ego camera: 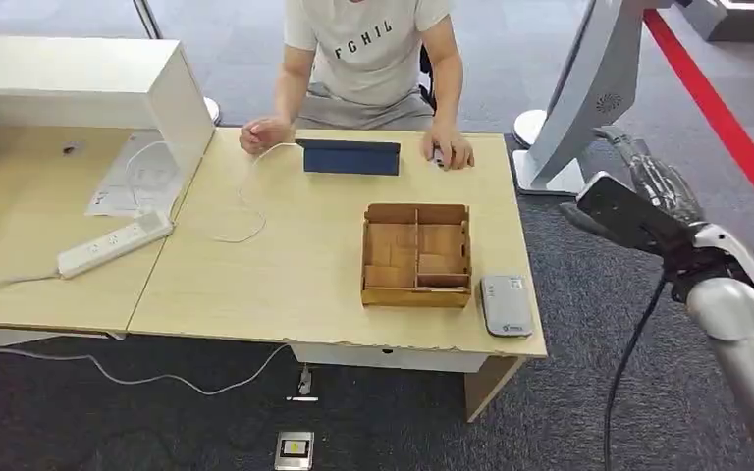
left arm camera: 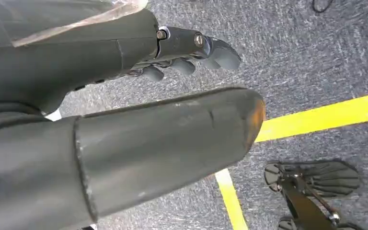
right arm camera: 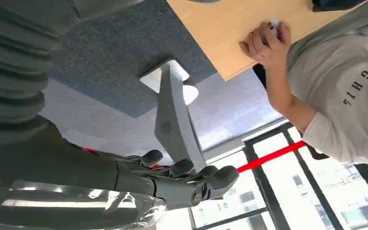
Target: Pass the card to the sensor for recognition and then transmit it.
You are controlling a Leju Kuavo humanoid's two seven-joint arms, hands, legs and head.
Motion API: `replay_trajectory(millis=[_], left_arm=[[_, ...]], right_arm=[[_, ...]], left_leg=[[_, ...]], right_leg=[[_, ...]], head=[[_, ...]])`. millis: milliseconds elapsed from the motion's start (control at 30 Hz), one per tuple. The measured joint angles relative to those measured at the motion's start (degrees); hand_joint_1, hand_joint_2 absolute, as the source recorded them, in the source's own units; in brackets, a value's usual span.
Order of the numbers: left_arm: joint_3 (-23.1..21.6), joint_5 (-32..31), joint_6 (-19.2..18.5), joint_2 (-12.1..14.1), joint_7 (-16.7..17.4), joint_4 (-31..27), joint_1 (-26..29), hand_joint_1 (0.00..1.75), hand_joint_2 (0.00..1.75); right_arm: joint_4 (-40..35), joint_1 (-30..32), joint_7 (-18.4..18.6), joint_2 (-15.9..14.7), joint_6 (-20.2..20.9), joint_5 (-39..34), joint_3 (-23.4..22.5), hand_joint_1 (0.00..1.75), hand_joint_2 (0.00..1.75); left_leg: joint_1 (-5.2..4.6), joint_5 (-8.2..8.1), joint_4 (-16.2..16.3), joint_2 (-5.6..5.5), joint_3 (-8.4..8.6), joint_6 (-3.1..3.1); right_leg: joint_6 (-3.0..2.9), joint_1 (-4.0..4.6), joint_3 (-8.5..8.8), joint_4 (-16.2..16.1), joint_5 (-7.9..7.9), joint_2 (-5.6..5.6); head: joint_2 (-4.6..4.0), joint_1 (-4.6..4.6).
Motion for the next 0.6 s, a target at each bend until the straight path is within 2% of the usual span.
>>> replay_trajectory(millis=[100, 200, 400, 600], left_arm=[[0.1, 0.2, 0.2, 0.0, 0.2, 0.0, 0.0, 0.00, 0.00], [0.1, 0.3, 0.3, 0.0, 0.1, 0.0, -0.1, 0.00, 0.00], [0.1, 0.4, 0.5, 0.0, -0.3, 0.0, -0.2, 0.00, 0.00], [0.1, 0.7, 0.9, -0.1, -0.2, 0.0, -0.3, 0.00, 0.00]], right_arm=[[-5.9, 3.7, 4.1, -1.0, -0.3, -0.3, -0.1, 0.00, 1.75], [-10.5, 6.3, 6.3, -1.2, -0.3, 1.4, 0.5, 0.00, 1.75], [-18.5, 9.9, 9.6, -1.3, -0.5, 4.8, 2.4, 0.00, 1.75], [-21.9, 11.6, 11.4, -1.0, -0.6, 8.8, 4.1, 0.00, 1.75]], left_leg=[[0.00, 0.00, 0.0, -0.01, -0.02, 0.00], [0.00, 0.00, 0.0, 0.00, -0.01, 0.00], [0.01, 0.00, 0.0, 0.02, -0.02, 0.00], [0.00, 0.00, 0.0, 0.02, -0.02, 0.00]], right_leg=[[0.00, 0.00, 0.02, 0.0, 0.00, 0.00], [-0.01, 0.00, 0.01, 0.0, -0.01, 0.00], [-0.02, 0.01, 0.02, 0.0, -0.02, -0.01], [-0.02, 0.00, 0.02, 0.0, -0.02, -0.01]], head=[[0.00, 0.02], [0.00, 0.04], [0.00, 0.04], [0.00, 0.02]])
